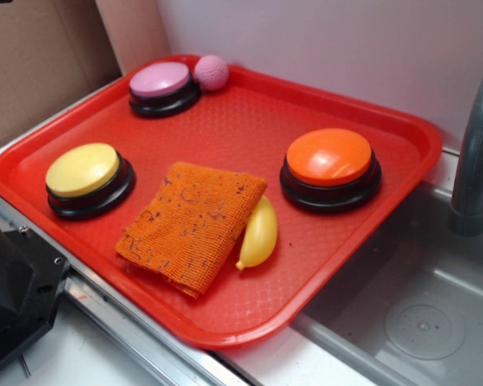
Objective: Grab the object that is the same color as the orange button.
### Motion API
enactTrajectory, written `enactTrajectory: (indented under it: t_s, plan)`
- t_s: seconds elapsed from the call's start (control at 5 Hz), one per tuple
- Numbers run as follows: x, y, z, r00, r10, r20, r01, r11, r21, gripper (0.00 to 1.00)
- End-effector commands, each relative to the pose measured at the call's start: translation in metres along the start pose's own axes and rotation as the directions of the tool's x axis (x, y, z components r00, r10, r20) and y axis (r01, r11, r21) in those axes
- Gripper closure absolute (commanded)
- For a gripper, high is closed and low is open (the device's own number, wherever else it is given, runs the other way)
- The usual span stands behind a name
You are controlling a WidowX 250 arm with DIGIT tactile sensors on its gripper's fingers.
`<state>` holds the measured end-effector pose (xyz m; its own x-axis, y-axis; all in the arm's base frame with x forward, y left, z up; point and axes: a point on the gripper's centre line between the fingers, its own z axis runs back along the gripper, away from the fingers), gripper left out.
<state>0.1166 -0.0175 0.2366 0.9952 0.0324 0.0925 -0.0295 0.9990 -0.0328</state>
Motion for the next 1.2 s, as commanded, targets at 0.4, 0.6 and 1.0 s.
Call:
enactTrajectory:
  t_s: [0.4, 0.6, 1.0]
  plan:
    - [0.017, -0.029, -0.040, 0.997, -0.054, 0.047, 0.053, 0.998, 0.022, 0.00]
    - [0.029, -0.053, -0.082, 0.991, -0.117, 0.071, 0.117, 0.993, 0.012, 0.00]
    - [0.033, -0.062, -0.161, 0.999, -0.026, 0.043, 0.026, 1.000, 0.007, 0.00]
